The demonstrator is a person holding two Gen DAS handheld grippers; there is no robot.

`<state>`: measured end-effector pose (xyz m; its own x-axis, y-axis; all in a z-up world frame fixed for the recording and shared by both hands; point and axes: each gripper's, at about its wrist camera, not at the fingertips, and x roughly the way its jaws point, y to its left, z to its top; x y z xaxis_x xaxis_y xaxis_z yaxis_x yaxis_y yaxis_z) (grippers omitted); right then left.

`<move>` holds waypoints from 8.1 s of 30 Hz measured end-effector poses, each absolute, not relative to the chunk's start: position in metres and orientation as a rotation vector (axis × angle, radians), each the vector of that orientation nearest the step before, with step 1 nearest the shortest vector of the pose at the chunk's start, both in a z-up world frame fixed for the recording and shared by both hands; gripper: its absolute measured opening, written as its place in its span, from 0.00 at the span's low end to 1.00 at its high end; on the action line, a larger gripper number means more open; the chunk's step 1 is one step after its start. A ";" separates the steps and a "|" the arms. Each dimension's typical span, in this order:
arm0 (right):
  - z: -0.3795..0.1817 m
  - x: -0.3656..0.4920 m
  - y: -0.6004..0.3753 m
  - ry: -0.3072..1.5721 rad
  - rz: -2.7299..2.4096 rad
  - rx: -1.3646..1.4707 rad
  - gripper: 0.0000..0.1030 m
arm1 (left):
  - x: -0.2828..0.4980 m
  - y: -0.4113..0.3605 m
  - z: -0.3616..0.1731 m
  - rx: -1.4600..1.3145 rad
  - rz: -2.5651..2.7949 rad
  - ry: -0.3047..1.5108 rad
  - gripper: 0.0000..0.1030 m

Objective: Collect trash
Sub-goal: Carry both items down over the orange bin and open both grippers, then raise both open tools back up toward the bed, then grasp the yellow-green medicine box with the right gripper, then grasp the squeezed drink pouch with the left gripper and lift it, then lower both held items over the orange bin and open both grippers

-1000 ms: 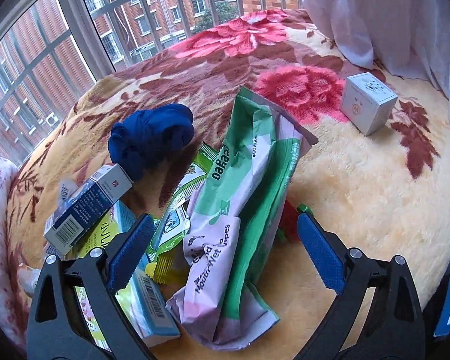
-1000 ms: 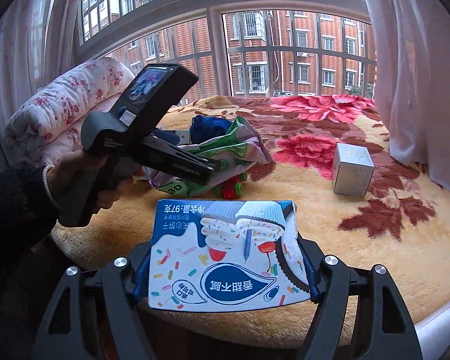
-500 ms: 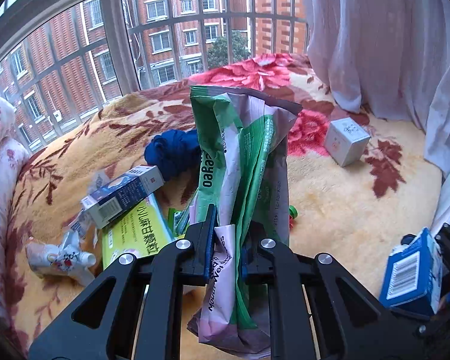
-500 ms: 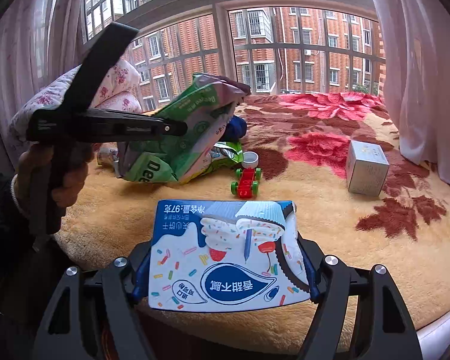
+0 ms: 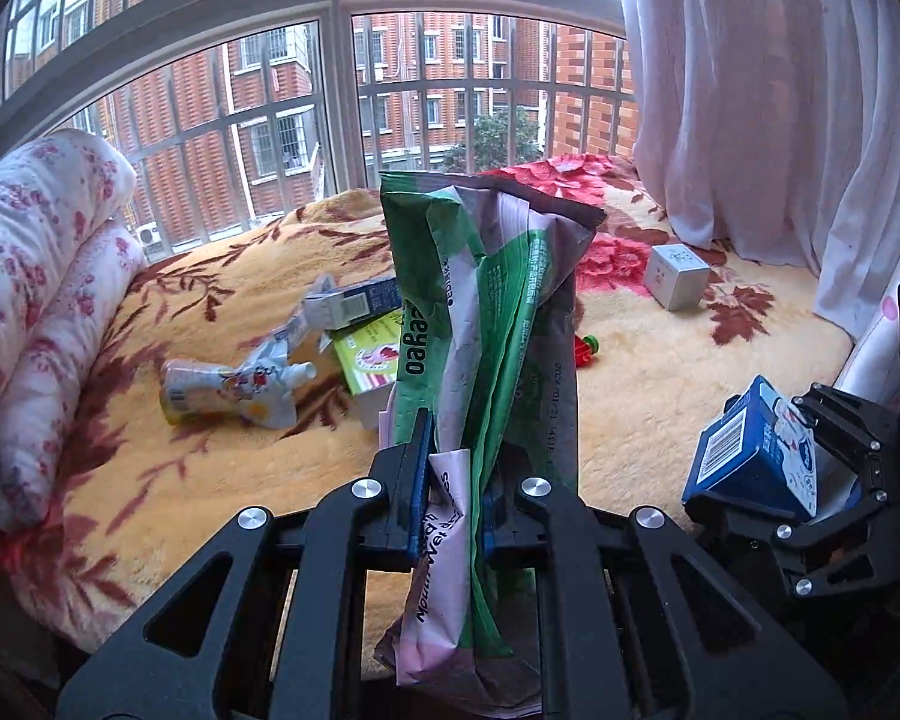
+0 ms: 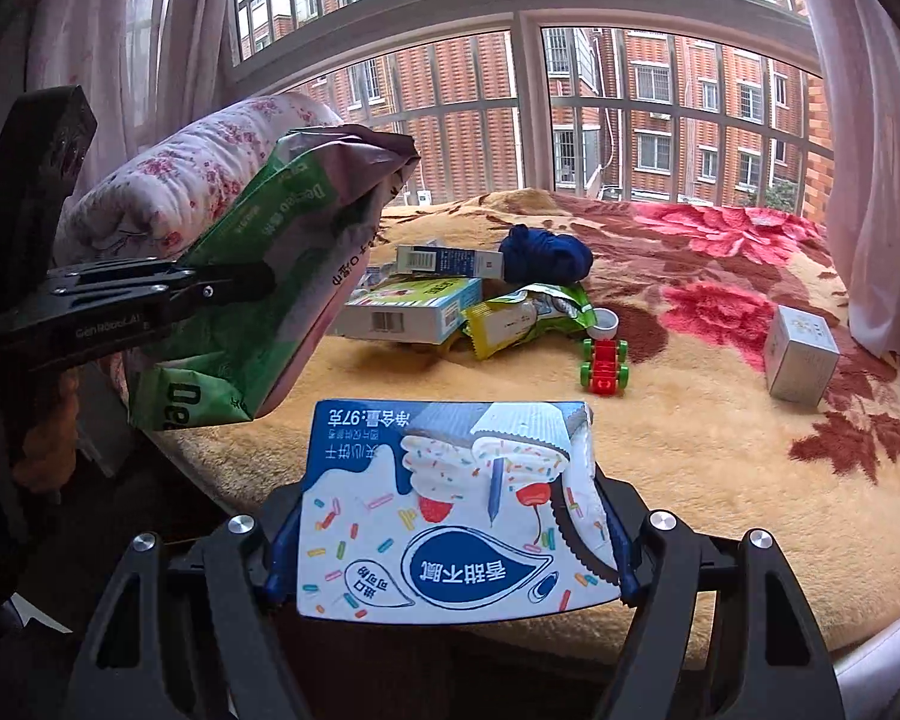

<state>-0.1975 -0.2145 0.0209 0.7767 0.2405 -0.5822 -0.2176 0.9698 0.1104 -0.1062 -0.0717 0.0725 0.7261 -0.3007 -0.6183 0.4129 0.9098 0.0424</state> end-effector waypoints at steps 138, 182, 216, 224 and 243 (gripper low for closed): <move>0.046 -0.056 -0.154 0.885 0.405 0.114 0.80 | 0.052 0.064 0.025 -0.171 -0.024 0.895 0.86; 0.025 -0.165 -0.186 0.709 0.320 0.148 0.80 | -0.072 -0.049 0.065 0.109 -0.112 0.577 0.33; -0.010 -0.271 -0.164 0.752 0.257 0.172 0.80 | -0.197 -0.048 0.011 0.278 -0.288 0.653 0.33; -0.041 -0.288 -0.158 0.832 0.271 0.121 0.80 | -0.216 -0.039 -0.022 0.362 -0.421 0.742 0.34; -0.170 -0.243 -0.150 1.217 0.306 0.017 0.80 | -0.171 -0.058 -0.172 0.477 -0.516 1.215 0.34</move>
<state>-0.2434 -0.1497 -0.1699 0.3101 0.2413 -0.9195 -0.2228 0.9588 0.1765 -0.1713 -0.0576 -0.1716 0.2628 -0.1169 -0.9577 0.6075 0.7912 0.0701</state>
